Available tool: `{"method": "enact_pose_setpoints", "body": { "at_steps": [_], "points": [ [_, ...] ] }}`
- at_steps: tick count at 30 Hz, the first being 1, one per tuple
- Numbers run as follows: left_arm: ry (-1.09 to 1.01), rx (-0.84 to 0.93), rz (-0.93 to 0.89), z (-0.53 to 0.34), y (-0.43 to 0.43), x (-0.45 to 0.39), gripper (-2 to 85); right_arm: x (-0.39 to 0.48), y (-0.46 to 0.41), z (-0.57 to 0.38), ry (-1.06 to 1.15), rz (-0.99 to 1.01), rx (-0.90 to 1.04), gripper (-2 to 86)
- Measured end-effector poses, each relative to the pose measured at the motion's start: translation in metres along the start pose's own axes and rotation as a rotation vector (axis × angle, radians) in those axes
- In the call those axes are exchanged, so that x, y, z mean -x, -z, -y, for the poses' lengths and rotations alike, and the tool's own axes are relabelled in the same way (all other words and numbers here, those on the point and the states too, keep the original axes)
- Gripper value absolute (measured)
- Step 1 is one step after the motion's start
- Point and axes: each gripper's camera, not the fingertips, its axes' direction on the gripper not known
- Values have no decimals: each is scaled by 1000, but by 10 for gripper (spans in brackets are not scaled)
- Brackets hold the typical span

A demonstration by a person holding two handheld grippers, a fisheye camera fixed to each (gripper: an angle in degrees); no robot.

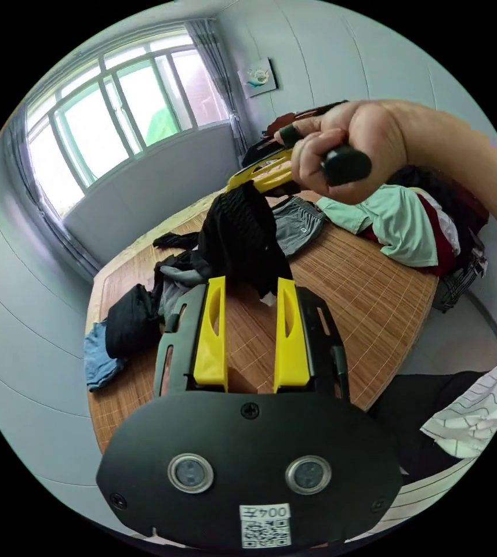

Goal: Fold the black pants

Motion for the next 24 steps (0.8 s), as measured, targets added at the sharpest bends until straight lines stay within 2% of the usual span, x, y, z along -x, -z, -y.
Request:
{"method": "enact_pose_setpoints", "body": {
  "at_steps": [4,8,14,17,19,24],
  "points": [
    [-30,-80,145,-8,46,-15,121,38,-11,-34,7,4,19,28],
    [-19,-127,168,-6,74,-24,127,77,-23,-67,9,15,27,30],
    [170,-122,273,-3,105,-20,140,128,-43,-106,20,2,50,34],
    [194,-158,298,-4,125,-17,107,152,-52,-119,34,22,55,35],
    [164,-216,304,-6,144,-17,76,167,-56,-124,49,25,45,35],
    [-27,-239,297,3,165,-28,74,210,-74,-134,63,40,42,33]
  ]
}}
